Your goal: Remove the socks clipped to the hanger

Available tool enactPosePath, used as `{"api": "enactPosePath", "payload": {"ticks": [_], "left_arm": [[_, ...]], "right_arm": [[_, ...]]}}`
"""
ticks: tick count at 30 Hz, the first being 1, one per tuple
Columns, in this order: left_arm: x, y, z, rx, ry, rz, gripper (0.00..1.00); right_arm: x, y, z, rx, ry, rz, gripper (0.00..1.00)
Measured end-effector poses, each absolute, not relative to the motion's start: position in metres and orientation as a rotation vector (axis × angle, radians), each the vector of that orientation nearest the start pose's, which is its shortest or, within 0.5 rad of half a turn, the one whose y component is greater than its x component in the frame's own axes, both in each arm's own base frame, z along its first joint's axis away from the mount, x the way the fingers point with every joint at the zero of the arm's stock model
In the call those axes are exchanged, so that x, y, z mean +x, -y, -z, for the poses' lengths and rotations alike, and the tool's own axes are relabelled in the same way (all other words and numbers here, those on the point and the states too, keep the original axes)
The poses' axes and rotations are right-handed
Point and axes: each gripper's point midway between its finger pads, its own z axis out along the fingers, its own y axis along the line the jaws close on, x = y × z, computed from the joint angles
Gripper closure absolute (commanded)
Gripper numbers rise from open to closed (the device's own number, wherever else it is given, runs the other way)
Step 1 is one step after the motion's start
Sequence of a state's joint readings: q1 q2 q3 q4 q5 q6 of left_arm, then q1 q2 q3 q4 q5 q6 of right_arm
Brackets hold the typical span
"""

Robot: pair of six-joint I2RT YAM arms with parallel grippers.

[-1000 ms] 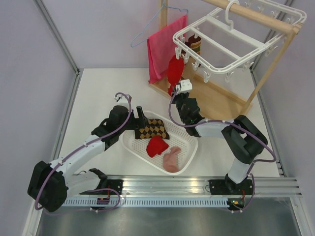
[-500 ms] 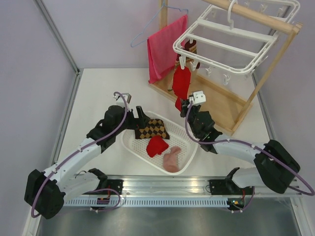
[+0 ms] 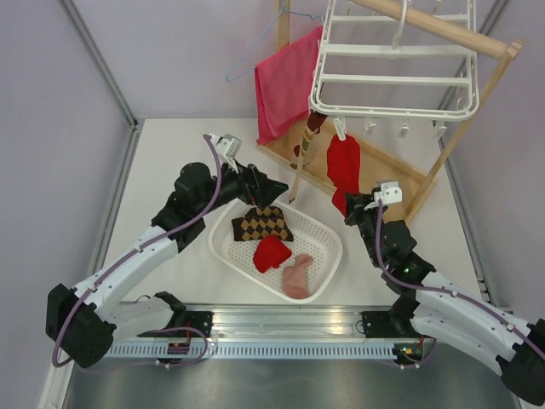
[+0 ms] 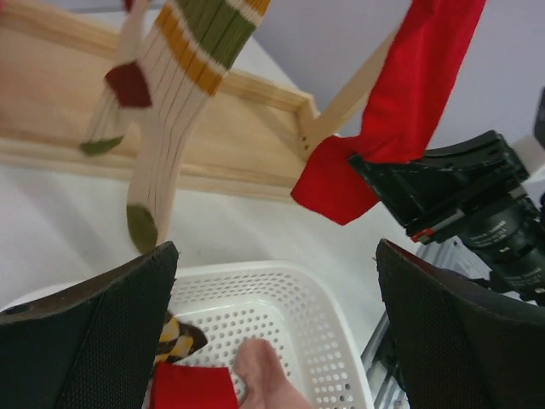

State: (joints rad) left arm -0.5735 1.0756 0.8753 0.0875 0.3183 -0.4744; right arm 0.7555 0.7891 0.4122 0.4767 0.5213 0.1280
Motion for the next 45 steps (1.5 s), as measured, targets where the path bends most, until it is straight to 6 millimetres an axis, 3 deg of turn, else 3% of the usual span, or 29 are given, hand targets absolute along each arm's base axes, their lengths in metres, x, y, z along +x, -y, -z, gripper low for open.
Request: {"api": "enactPosePath", "payload": {"ticks": [11, 16, 21, 30, 40, 45], "left_arm": [[0.243, 0.371, -0.333, 0.577, -1.498, 1.332, 0.00], [0.231, 0.397, -0.356, 0.605, -1.383, 1.387, 0.00], [0.245, 0.406, -0.369, 0.566, -1.320, 1.373, 0.00], [0.269, 0.418, -0.365, 0.507, -1.312, 1.340, 0.00], [0.281, 0.425, -0.420, 0.416, -1.249, 1.224, 0.00], [0.292, 0.423, -0.408, 0.394, -1.292, 1.162, 0.00]], "right_arm": [[0.260, -0.133, -0.252, -0.021, -1.502, -0.355, 0.98], [0.255, -0.132, -0.247, -0.037, -1.526, -0.358, 0.98], [0.247, -0.133, -0.250, -0.053, -1.521, -0.404, 0.98], [0.235, -0.142, -0.248, -0.105, -1.533, -0.481, 0.98], [0.233, -0.147, -0.242, -0.135, -1.553, -0.494, 0.98], [0.232, -0.147, -0.243, -0.139, -1.551, -0.498, 0.98]]}}
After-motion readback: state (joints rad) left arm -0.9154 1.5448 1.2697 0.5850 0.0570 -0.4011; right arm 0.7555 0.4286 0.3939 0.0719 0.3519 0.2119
